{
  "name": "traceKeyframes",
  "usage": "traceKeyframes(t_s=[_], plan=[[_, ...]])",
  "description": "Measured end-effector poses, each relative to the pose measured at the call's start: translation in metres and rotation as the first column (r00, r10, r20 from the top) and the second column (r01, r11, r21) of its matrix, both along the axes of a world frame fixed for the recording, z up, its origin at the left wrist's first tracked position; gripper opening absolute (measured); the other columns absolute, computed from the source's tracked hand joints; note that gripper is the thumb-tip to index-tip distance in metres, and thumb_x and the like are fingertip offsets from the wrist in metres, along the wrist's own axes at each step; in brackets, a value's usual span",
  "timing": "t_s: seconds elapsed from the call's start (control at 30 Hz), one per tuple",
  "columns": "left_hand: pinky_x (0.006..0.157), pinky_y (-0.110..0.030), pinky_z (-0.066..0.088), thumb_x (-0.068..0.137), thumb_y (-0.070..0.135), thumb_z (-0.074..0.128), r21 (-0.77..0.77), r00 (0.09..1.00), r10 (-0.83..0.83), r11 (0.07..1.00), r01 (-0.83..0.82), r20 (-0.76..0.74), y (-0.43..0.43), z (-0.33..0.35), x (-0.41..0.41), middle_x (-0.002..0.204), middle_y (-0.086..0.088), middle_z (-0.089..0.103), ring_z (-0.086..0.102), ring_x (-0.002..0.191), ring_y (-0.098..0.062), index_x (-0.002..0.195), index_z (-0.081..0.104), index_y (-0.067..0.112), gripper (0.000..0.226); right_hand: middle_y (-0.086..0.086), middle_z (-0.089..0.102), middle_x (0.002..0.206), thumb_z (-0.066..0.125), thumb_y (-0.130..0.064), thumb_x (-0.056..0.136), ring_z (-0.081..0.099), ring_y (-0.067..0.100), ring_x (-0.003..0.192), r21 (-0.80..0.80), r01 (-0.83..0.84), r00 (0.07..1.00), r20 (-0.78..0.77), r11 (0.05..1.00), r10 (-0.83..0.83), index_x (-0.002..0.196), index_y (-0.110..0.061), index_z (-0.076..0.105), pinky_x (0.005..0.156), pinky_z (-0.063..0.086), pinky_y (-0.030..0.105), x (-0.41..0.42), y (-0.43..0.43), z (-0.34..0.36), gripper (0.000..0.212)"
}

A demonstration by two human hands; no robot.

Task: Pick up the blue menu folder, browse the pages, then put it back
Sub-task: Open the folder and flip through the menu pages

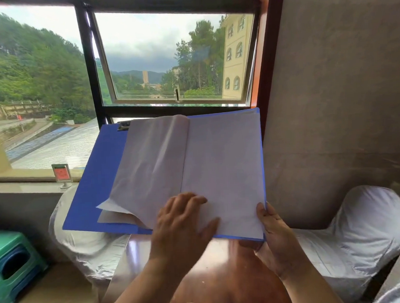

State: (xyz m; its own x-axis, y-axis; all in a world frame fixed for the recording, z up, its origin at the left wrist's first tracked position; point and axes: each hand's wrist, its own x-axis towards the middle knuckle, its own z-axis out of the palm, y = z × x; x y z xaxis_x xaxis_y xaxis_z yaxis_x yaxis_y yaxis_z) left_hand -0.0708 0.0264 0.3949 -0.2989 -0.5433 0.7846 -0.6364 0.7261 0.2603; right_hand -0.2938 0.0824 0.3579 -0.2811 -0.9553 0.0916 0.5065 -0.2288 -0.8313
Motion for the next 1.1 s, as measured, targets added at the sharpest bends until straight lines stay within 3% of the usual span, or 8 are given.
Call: traceKeyframes(t_s=[0.1, 0.2, 0.37, 0.47, 0.6, 0.73, 0.93, 1.1], plan=[[0.125, -0.05, 0.032, 0.083, 0.076, 0.056, 0.111, 0.986, 0.006, 0.994, -0.024, 0.164, 0.003, -0.003, -0.013, 0.16, 0.001, 0.051, 0.042, 0.151, -0.024, 0.142, 0.06, 0.028, 0.077, 0.025, 0.072, 0.134, 0.057, -0.04, 0.103, 0.075, 0.046, 0.102, -0.014, -0.035, 0.999, -0.011, 0.999, 0.035, 0.14, -0.019, 0.066, 0.062, 0.066, 0.049, 0.008, 0.001, 0.009, 0.044], [0.125, -0.055, 0.032, 0.088, 0.075, 0.05, 0.091, 0.989, 0.01, 0.996, -0.024, 0.147, -0.001, -0.004, -0.015, 0.16, -0.001, 0.052, 0.042, 0.152, -0.026, 0.139, 0.063, 0.03, 0.069, 0.021, 0.075, 0.125, 0.06, -0.042, 0.101, 0.078, 0.042, 0.096, -0.034, -0.063, 0.998, -0.03, 0.997, 0.062, 0.134, -0.021, 0.071, 0.057, 0.067, 0.045, 0.01, 0.006, 0.014, 0.04], [0.083, -0.044, 0.054, 0.095, 0.043, 0.065, -0.134, 1.0, 0.025, 0.991, -0.026, -0.012, -0.009, 0.001, -0.012, 0.1, 0.005, 0.078, 0.068, 0.095, -0.028, 0.085, 0.074, 0.025, 0.023, 0.015, 0.08, 0.105, 0.059, -0.039, 0.099, 0.08, 0.034, 0.084, -0.027, -0.011, 0.999, -0.037, 1.0, 0.01, 0.118, -0.024, 0.081, 0.05, 0.065, 0.043, 0.009, 0.01, 0.014, 0.032], [0.064, -0.033, 0.042, 0.097, 0.042, 0.061, 0.036, 0.984, 0.04, 0.999, -0.035, -0.173, -0.013, 0.005, -0.003, 0.07, 0.007, 0.065, 0.057, 0.068, -0.018, 0.076, 0.065, 0.024, 0.029, 0.017, 0.081, 0.106, 0.057, -0.036, 0.1, 0.079, 0.036, 0.085, -0.033, -0.01, 0.999, -0.031, 0.999, 0.009, 0.119, -0.02, 0.08, 0.05, 0.065, 0.043, 0.001, 0.013, 0.012, 0.033], [0.059, -0.046, 0.051, 0.101, 0.05, 0.056, 0.424, 0.699, 0.137, 0.868, 0.257, -0.702, -0.019, 0.001, 0.012, 0.072, 0.005, 0.071, 0.059, 0.062, -0.011, 0.085, 0.066, 0.021, 0.035, 0.026, 0.079, 0.115, 0.056, -0.037, 0.099, 0.079, 0.043, 0.088, -0.028, 0.022, 0.999, -0.044, 0.999, -0.023, 0.127, -0.017, 0.075, 0.049, 0.064, 0.043, -0.011, 0.018, 0.011, 0.04], [0.061, -0.056, 0.058, 0.099, 0.06, 0.052, 0.471, 0.386, 0.29, 0.687, 0.553, -0.876, -0.03, -0.007, 0.031, 0.089, -0.028, 0.066, 0.063, 0.068, -0.034, 0.111, 0.06, 0.001, 0.061, 0.025, 0.079, 0.117, 0.054, -0.038, 0.1, 0.079, 0.043, 0.093, -0.043, 0.044, 0.997, -0.055, 0.998, -0.047, 0.127, -0.02, 0.076, 0.052, 0.067, 0.045, -0.018, 0.02, 0.015, 0.039], [0.049, -0.044, 0.059, 0.063, 0.081, 0.074, 0.652, 0.675, 0.344, 0.709, 0.27, -0.653, -0.027, -0.025, 0.045, 0.062, 0.0, 0.075, 0.066, 0.041, -0.018, 0.078, 0.072, 0.019, 0.064, 0.023, 0.08, 0.116, 0.056, -0.037, 0.099, 0.079, 0.042, 0.094, -0.055, 0.059, 0.997, -0.05, 0.997, -0.062, 0.126, -0.021, 0.077, 0.048, 0.065, 0.043, -0.021, 0.017, 0.02, 0.038], [0.053, -0.035, 0.06, 0.063, 0.082, 0.073, 0.794, 0.641, 0.471, 0.315, 0.52, -0.606, -0.026, -0.037, 0.057, 0.061, -0.006, 0.072, 0.072, 0.054, -0.026, 0.081, 0.069, 0.006, 0.078, 0.02, 0.082, 0.113, 0.054, -0.037, 0.099, 0.08, 0.04, 0.092, -0.058, 0.047, 0.997, -0.06, 0.997, -0.05, 0.126, -0.022, 0.077, 0.049, 0.065, 0.043, -0.026, 0.018, 0.022, 0.038]])
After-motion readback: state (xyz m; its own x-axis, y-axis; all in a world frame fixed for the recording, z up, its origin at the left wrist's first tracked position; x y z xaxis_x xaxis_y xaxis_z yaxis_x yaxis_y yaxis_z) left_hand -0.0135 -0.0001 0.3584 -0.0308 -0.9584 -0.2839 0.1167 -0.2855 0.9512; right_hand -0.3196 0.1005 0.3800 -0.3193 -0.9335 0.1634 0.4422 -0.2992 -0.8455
